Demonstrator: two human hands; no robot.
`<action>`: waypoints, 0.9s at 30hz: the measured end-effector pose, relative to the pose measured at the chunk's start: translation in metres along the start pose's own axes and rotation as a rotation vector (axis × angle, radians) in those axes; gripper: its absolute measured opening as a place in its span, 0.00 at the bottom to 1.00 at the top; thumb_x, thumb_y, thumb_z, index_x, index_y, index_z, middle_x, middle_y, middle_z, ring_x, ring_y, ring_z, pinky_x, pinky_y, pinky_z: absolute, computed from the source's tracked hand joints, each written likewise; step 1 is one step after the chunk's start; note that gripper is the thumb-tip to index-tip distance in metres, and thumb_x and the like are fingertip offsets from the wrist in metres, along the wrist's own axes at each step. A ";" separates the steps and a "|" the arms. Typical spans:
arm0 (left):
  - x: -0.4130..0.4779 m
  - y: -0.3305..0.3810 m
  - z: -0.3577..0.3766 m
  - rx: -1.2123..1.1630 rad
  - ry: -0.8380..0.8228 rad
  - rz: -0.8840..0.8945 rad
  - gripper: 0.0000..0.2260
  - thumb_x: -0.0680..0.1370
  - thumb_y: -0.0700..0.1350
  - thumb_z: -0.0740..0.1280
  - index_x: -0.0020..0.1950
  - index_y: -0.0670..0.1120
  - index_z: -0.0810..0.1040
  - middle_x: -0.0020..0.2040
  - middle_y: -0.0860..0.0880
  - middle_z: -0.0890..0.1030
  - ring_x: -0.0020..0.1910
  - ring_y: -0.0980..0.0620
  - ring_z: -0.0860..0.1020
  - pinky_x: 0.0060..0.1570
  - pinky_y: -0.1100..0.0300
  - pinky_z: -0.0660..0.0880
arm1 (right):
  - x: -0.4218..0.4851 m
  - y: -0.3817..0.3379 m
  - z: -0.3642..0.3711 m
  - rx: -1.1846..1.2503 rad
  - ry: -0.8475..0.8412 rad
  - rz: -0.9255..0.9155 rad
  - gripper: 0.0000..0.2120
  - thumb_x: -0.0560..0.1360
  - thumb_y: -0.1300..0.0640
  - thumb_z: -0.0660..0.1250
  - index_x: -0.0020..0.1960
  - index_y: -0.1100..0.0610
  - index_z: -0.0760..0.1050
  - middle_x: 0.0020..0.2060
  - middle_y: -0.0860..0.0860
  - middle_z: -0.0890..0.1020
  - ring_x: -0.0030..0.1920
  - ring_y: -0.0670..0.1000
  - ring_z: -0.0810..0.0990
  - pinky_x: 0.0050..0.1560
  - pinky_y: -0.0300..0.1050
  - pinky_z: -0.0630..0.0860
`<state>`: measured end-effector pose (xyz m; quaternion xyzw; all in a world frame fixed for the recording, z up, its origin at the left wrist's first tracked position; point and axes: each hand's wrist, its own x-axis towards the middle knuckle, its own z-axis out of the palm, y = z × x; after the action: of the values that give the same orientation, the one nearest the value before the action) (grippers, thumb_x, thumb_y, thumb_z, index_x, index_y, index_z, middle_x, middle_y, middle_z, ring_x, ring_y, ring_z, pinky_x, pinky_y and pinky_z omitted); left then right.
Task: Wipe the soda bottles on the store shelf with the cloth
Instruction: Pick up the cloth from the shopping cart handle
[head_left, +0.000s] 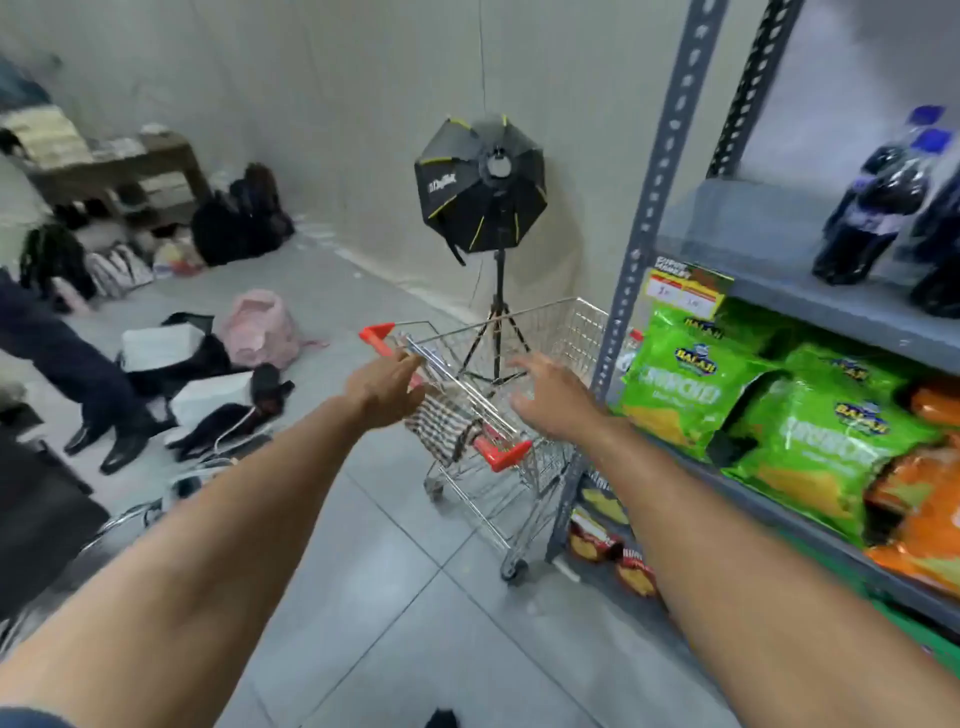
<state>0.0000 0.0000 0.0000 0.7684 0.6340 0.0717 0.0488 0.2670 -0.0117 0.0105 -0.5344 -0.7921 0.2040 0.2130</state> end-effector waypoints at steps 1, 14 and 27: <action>0.003 -0.012 0.004 -0.008 -0.018 -0.011 0.21 0.81 0.53 0.65 0.71 0.45 0.72 0.67 0.40 0.78 0.63 0.38 0.78 0.58 0.44 0.76 | 0.007 -0.005 0.014 0.006 -0.045 0.016 0.25 0.78 0.56 0.69 0.74 0.50 0.70 0.71 0.54 0.75 0.59 0.53 0.78 0.59 0.47 0.75; 0.107 -0.068 0.087 0.032 -0.163 0.041 0.15 0.81 0.54 0.58 0.59 0.49 0.79 0.57 0.48 0.82 0.58 0.45 0.78 0.58 0.46 0.73 | 0.097 -0.012 0.163 -0.183 -0.238 0.317 0.20 0.81 0.58 0.66 0.72 0.52 0.68 0.64 0.52 0.78 0.56 0.54 0.80 0.51 0.49 0.78; 0.127 -0.062 0.078 -0.625 -0.240 -0.040 0.05 0.81 0.37 0.63 0.50 0.46 0.75 0.45 0.46 0.80 0.42 0.50 0.80 0.39 0.56 0.81 | 0.095 -0.003 0.134 -0.089 -0.146 0.269 0.13 0.74 0.61 0.71 0.58 0.50 0.82 0.54 0.51 0.85 0.51 0.54 0.83 0.51 0.53 0.82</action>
<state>-0.0235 0.1377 -0.0810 0.7066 0.5863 0.1705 0.3576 0.1575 0.0632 -0.0872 -0.6286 -0.7349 0.2335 0.1016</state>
